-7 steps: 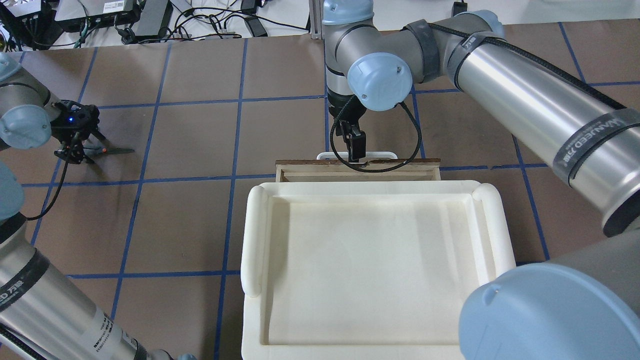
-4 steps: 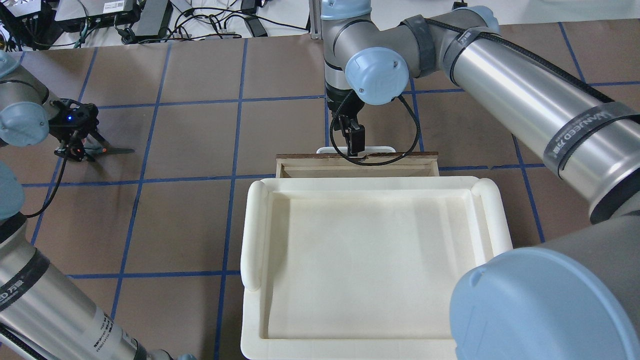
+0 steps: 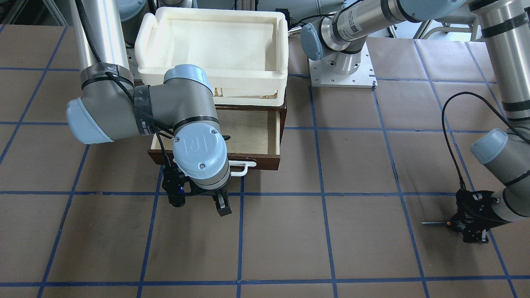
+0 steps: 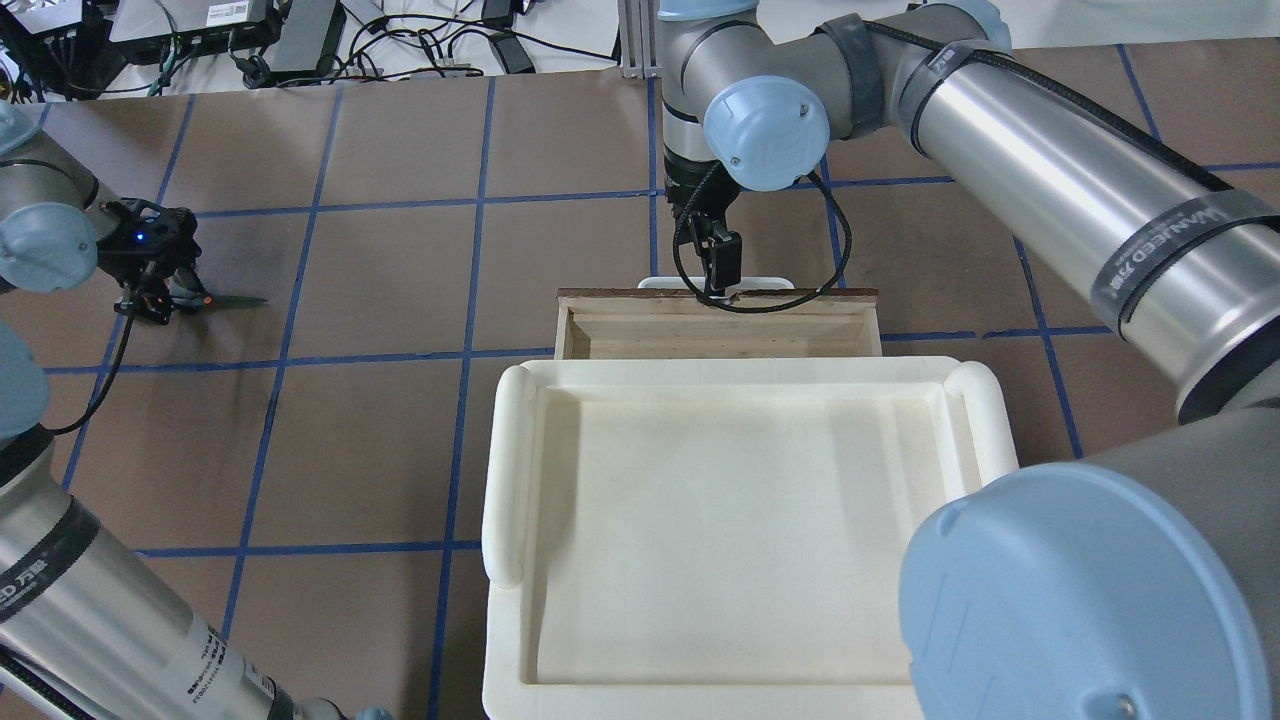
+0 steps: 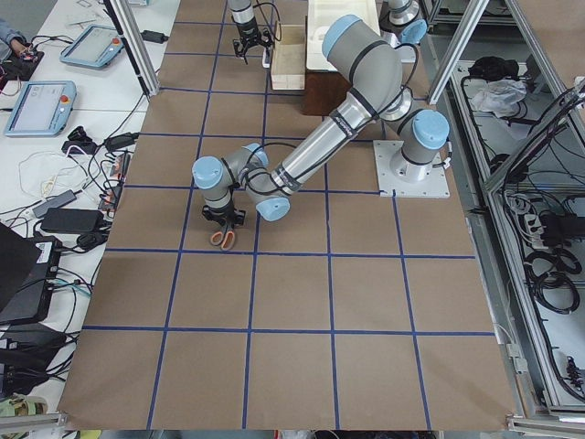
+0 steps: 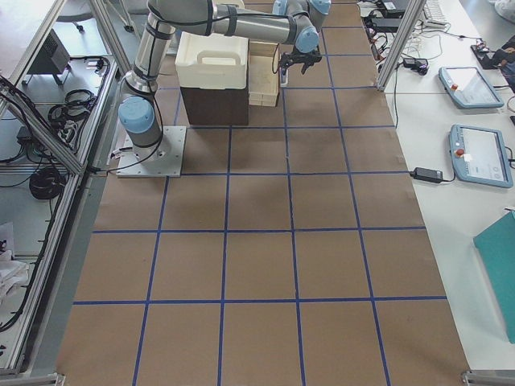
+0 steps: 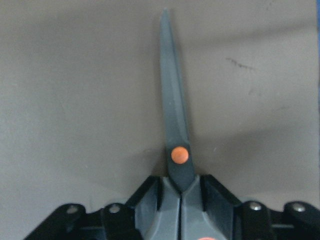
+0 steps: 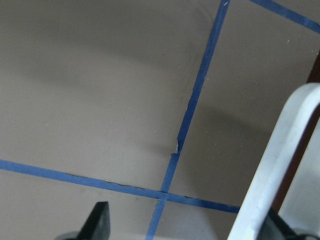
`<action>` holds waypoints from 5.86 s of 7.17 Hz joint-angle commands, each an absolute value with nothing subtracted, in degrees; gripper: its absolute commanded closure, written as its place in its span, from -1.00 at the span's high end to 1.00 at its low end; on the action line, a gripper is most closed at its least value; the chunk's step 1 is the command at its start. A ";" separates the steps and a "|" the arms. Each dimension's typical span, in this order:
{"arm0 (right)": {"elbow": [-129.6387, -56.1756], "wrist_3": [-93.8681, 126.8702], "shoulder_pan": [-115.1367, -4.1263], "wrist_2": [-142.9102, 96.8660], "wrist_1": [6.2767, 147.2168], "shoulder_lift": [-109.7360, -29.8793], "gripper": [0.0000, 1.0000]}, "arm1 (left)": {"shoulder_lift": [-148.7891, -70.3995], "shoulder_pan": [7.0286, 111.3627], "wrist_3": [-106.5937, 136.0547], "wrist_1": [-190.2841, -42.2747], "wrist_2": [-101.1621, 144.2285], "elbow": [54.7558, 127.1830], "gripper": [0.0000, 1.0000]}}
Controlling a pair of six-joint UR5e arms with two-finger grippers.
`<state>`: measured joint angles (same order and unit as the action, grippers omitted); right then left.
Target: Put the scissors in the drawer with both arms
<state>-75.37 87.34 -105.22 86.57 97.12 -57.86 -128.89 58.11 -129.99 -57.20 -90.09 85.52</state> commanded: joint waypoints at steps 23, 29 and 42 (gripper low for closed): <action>-72.07 69.13 -99.69 91.04 92.91 -67.30 1.00 | -96.59 96.47 -99.87 -90.79 -89.57 85.60 -1.00; -74.97 28.47 -89.21 100.08 88.43 -77.33 1.00 | -102.56 107.05 -77.67 -87.02 -88.68 85.52 -1.00; -80.42 -0.17 -89.65 88.24 84.90 -86.31 1.00 | -113.11 116.63 -65.39 -75.07 -85.52 85.96 -1.00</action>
<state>-80.35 0.53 -89.62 88.34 85.93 -86.11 -112.46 116.23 -65.46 -75.99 -85.57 85.88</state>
